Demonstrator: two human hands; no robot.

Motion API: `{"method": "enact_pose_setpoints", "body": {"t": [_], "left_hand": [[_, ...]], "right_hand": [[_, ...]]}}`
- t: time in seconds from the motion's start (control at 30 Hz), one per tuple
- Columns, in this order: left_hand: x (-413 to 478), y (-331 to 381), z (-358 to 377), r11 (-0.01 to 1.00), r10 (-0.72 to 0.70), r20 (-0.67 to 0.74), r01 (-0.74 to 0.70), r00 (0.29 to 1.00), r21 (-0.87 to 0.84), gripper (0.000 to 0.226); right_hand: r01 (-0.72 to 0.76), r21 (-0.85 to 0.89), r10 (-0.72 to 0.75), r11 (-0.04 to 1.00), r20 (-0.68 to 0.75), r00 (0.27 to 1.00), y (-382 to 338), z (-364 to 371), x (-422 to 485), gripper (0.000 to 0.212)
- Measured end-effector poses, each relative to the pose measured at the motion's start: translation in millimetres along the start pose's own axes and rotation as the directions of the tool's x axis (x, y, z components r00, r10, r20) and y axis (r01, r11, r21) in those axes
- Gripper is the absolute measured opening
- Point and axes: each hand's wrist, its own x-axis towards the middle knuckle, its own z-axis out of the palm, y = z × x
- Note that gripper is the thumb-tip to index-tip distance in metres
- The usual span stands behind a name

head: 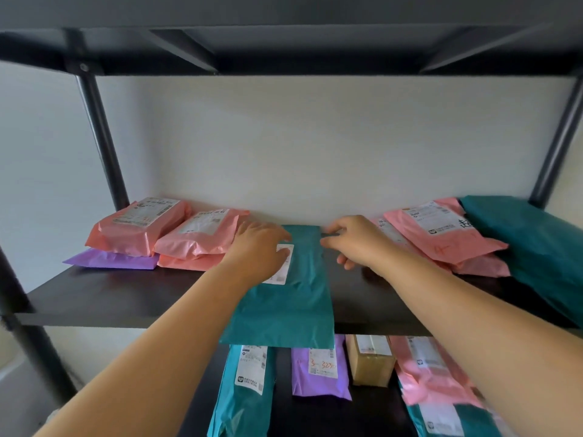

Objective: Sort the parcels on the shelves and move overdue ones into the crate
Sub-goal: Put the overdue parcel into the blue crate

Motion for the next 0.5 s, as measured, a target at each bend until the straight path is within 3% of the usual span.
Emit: {"method": "enact_pose_setpoints", "body": {"t": [0.17,0.33,0.5], "left_hand": [[24,58,-2,0.967,0.058,-0.026,-0.062,0.998,-0.248,0.04],[50,118,8,0.904,0.06,0.048,-0.034,0.997,-0.427,0.045],[82,171,27,0.916,0.054,0.146,0.009,0.988,-0.401,0.048]], "right_hand": [[0.024,-0.043,-0.029,0.999,-0.123,0.992,19,-64,-6,0.033],[-0.05,-0.182,0.01,0.982,-0.212,0.977,52,-132,-6,0.034],[-0.135,-0.388,0.041,0.912,-0.24,0.97,85,-175,-1,0.027]]}}
